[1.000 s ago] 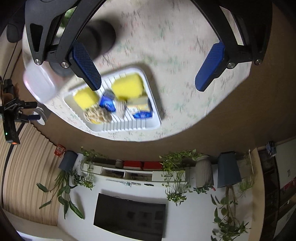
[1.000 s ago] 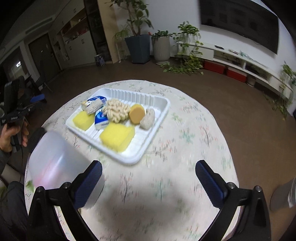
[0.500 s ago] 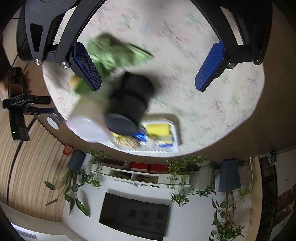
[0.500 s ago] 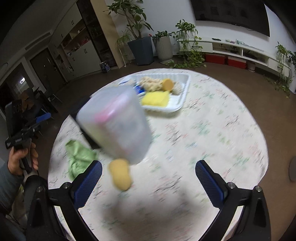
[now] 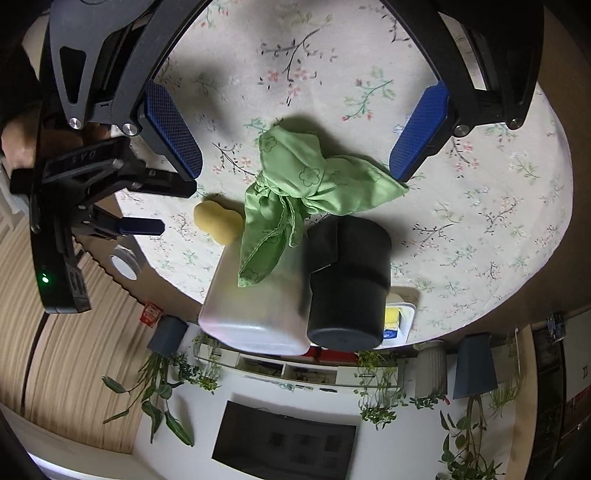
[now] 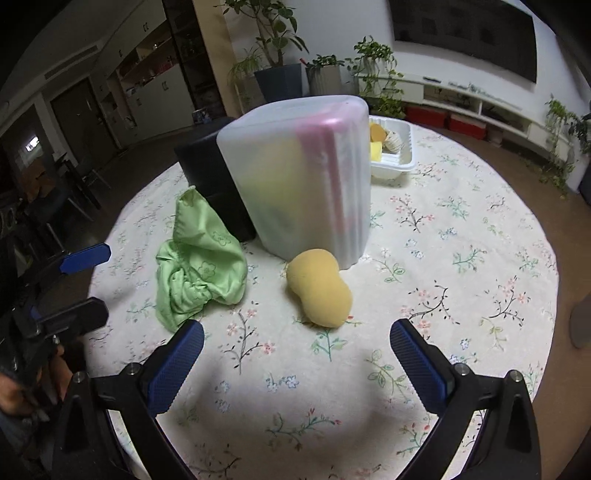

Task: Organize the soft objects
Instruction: 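Move both tools back toward the green cloth and yellow sponge, then grasp the green cloth with the left gripper while the right grasps the tan teardrop sponge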

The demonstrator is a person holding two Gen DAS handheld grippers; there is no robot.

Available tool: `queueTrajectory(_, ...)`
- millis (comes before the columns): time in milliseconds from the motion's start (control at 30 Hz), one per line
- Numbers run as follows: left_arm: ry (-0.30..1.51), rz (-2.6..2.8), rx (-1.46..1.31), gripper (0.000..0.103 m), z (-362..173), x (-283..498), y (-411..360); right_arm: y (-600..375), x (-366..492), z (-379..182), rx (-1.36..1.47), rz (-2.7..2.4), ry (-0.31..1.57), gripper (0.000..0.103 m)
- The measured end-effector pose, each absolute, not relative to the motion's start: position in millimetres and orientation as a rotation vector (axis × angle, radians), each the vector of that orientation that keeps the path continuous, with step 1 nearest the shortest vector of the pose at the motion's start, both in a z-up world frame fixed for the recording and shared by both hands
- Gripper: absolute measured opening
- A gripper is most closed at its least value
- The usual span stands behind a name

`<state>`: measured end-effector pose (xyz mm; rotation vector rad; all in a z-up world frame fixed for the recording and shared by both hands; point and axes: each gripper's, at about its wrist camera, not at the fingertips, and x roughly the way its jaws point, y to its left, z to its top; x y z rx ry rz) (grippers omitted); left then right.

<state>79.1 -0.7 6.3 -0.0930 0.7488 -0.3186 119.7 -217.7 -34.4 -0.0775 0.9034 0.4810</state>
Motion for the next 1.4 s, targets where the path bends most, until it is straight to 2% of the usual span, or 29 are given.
queueTrajectory(133,0.771,-0.285,-0.08,0.103,-5.8,95.3,-10.4,-212.8,124.2,-42.3,-0.117,0.435,0.887,0.103)
queueTrajectory(200,0.786,-0.278,-0.071,0.103,-11.9,101.8,-15.6,-216.0,131.7,-45.2,-0.093,0.421,0.899,0.099)
queueTrajectory(333,0.816,-0.268,-0.057,0.103,-22.1,109.2,-22.3,-217.9,147.9,-52.8,-0.074,0.419,0.928,0.087)
queueTrajectory(567,0.922,-0.213,-0.09,0.103,-35.8,130.3,-18.9,-204.8,154.5,-65.4,-0.112,0.442,0.947,0.074)
queueTrajectory(700,0.978,-0.194,-0.056,0.103,-42.7,135.3,-25.9,-205.2,156.2,-67.9,-0.122,0.438,0.942,0.072)
queueTrajectory(800,0.995,-0.176,-0.017,0.102,-44.4,137.6,-32.4,-202.9,157.2,-68.3,-0.145,0.422,0.932,0.06)
queueTrajectory(867,1.0,-0.166,0.002,0.097,-43.4,139.4,-37.2,-201.1,157.5,-68.4,-0.16,0.412,0.926,0.049)
queueTrajectory(933,0.986,-0.152,0.01,0.078,-40.9,138.1,-38.4,-198.3,157.3,-66.9,-0.166,0.421,0.923,0.045)
queueTrajectory(967,0.982,-0.149,0.011,0.074,-40.3,137.7,-38.8,-196.9,155.9,-66.8,-0.176,0.42,0.922,0.043)
queueTrajectory(1000,0.978,-0.149,0.009,0.065,-39.5,136.7,-38.8,-195.2,155.0,-66.7,-0.188,0.419,0.92,0.043)
queueTrajectory(1033,0.97,-0.155,0.002,0.054,-38.3,134.7,-38.1,-194.7,153.2,-66.7,-0.194,0.418,0.917,0.042)
queueTrajectory(1133,0.956,-0.166,-0.031,0.041,-36.5,130.6,-32.8,-197.1,149.8,-65.0,-0.178,0.415,0.918,0.039)
queueTrajectory(1200,0.95,-0.17,-0.049,0.037,-35.7,127.3,-30.5,-198.1,145.9,-64.0,-0.171,0.415,0.917,0.038)
queueTrajectory(1400,0.934,-0.169,-0.06,0.036,-35.2,116.0,-20.0,-198.3,134.8,-61.9,-0.169,0.42,0.919,0.036)
